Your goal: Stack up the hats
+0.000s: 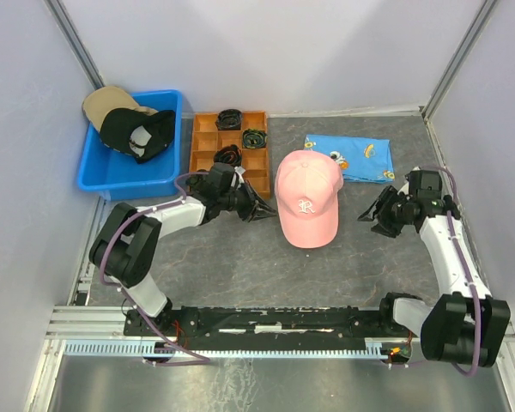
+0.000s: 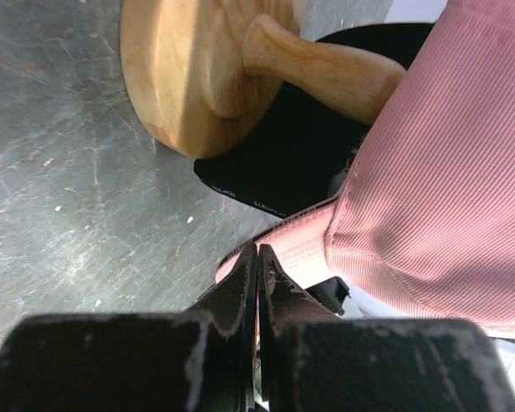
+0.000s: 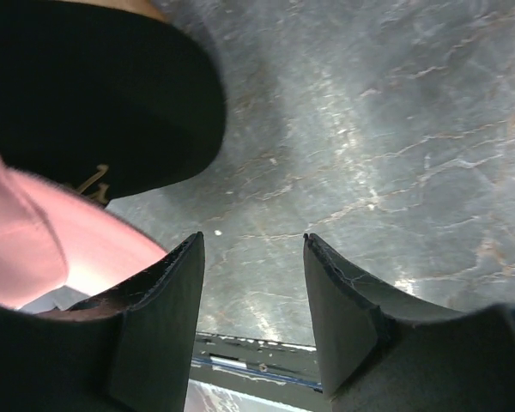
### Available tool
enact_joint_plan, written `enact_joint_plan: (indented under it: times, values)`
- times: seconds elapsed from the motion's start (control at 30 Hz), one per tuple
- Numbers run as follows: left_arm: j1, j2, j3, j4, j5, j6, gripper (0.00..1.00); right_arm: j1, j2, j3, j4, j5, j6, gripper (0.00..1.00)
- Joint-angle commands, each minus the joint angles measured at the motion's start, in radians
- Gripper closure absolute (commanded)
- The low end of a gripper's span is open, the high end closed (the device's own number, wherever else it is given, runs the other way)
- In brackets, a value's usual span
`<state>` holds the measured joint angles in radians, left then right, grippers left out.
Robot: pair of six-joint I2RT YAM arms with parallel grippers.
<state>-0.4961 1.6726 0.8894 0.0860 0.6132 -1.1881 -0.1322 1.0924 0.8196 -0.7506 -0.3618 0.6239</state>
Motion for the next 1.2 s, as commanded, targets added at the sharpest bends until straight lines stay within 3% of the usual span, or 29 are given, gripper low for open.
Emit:
enact_joint_plan:
  times: [0.0, 0.33, 0.77, 1.0, 1.17]
  values:
    - [-0.021, -0.031, 0.014, 0.037, -0.019, 0.004, 0.97, -0.003, 0.036, 0.069, -0.068, 0.098, -0.061, 0.42]
    - [-0.104, 0.024, 0.007, 0.093, -0.037, -0.033, 0.97, 0.000, 0.155, 0.119, -0.001, 0.171, -0.050, 0.43]
    - [-0.304, 0.055, 0.077, 0.134, -0.081, -0.145, 0.97, 0.017, 0.354, 0.206, 0.064, 0.167, -0.046, 0.44]
    - [-0.375, 0.203, 0.268, 0.147, -0.082, -0.180, 0.97, 0.016, 0.308, 0.110, 0.145, 0.080, 0.003, 0.44]
    - [-0.396, 0.229, 0.343, 0.139, -0.093, -0.212, 0.97, 0.009, 0.234, 0.060, 0.132, 0.057, 0.015, 0.43]
